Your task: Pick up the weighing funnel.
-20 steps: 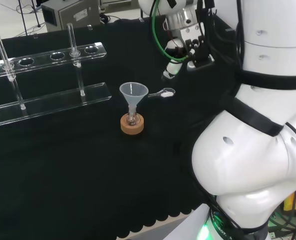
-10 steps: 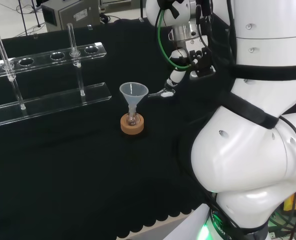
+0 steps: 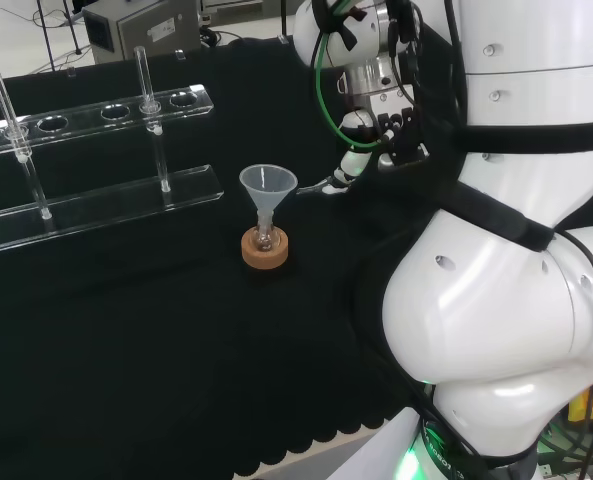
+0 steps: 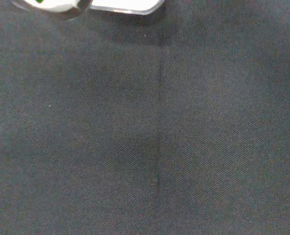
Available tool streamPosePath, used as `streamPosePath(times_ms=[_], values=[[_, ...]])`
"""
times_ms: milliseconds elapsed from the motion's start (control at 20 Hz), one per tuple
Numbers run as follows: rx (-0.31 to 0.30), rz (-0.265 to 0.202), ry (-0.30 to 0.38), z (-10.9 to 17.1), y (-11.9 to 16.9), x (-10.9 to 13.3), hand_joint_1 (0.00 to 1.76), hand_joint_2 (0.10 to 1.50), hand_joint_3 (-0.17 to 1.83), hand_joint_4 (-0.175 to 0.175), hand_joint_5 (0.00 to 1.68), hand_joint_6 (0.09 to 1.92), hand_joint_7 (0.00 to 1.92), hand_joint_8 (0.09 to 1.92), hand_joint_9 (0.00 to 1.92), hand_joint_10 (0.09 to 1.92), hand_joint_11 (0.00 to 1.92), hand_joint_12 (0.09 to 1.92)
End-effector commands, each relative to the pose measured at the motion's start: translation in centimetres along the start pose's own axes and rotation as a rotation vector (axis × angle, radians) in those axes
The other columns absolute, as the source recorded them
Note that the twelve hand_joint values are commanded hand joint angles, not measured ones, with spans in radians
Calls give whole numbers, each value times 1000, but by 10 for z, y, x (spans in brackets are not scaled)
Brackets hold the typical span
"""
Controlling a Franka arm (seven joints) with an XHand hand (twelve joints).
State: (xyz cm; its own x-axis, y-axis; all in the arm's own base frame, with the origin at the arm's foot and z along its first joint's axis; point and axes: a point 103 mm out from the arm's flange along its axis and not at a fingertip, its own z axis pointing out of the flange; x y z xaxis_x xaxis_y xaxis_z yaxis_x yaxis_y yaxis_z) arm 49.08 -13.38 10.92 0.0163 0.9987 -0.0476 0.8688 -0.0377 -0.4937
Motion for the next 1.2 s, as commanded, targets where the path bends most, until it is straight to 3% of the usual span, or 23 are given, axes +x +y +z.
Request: streamPosePath(times_ms=[50,900,1200], values=[[-3,5,-10,11,9,0,810,641,528,-81,527,87,332,713,576,642,270,1363],[-22,-1,-20,23,20,1,852,625,558,-78,574,98,350,716,599,637,304,1351],[-32,-13,-30,24,21,2,876,604,596,-70,570,295,393,696,641,596,334,1329]])
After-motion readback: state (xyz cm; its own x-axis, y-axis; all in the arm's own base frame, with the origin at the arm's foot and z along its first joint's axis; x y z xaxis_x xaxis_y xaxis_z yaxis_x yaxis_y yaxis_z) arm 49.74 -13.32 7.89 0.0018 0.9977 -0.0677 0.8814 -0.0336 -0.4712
